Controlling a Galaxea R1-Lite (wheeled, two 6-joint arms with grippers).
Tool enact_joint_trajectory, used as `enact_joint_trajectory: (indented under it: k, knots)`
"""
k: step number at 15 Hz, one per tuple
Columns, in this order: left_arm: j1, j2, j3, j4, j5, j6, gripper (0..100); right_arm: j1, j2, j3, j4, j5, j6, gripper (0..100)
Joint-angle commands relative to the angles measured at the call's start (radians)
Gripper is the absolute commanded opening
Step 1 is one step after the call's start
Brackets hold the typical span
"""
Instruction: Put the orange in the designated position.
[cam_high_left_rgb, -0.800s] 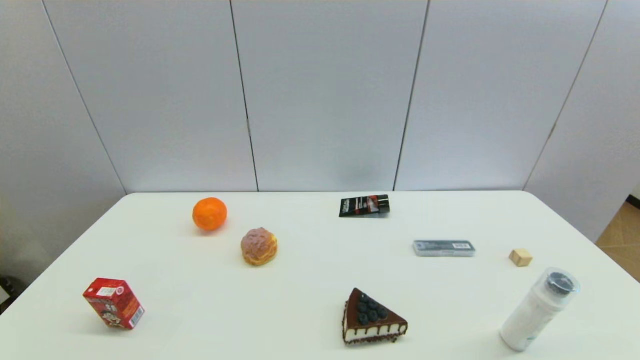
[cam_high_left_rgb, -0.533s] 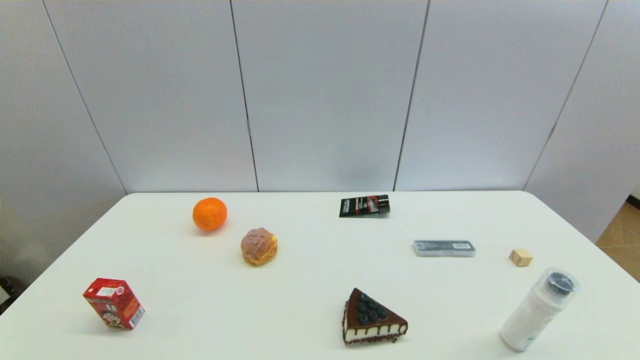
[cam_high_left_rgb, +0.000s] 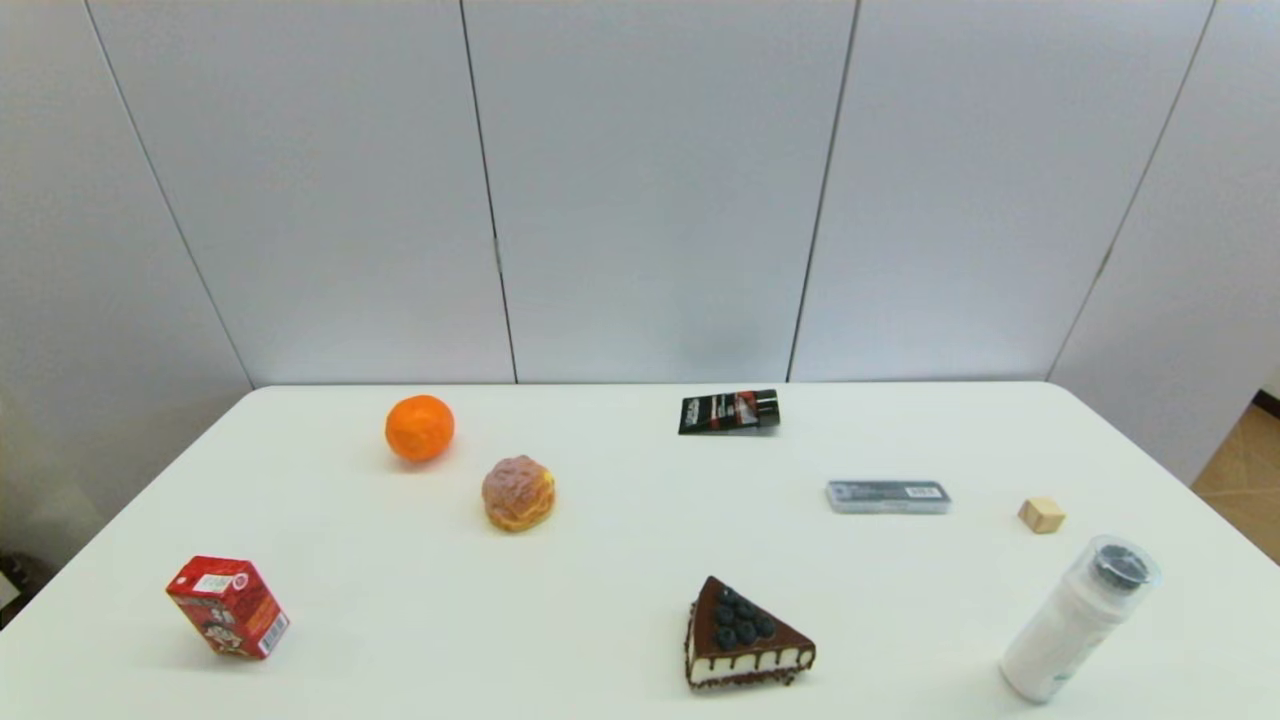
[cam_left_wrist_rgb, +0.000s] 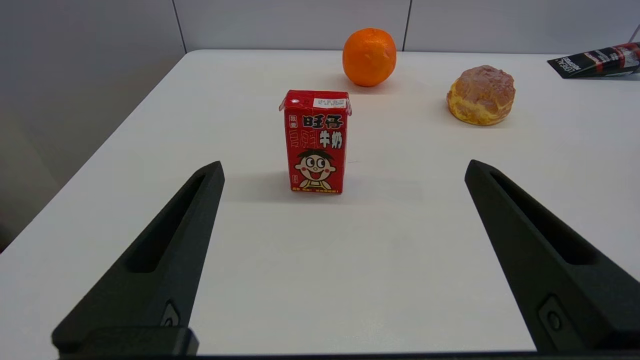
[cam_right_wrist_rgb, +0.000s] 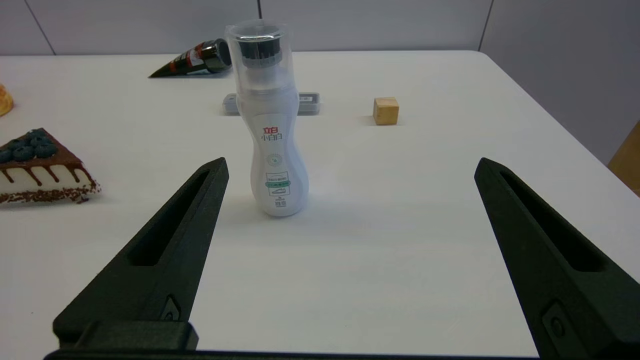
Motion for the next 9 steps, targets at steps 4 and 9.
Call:
enact_joint_trajectory:
  k: [4,9]
  knots:
    - [0.0,0.001,0.0,0.001,-0.005,0.009,100,0.0,0.001,0.001,0.0,0.0,0.0,100]
    - [0.0,0.009,-0.008,-0.002,-0.005,0.052,100,0.0,0.001,0.001,0.0,0.0,0.0,100]
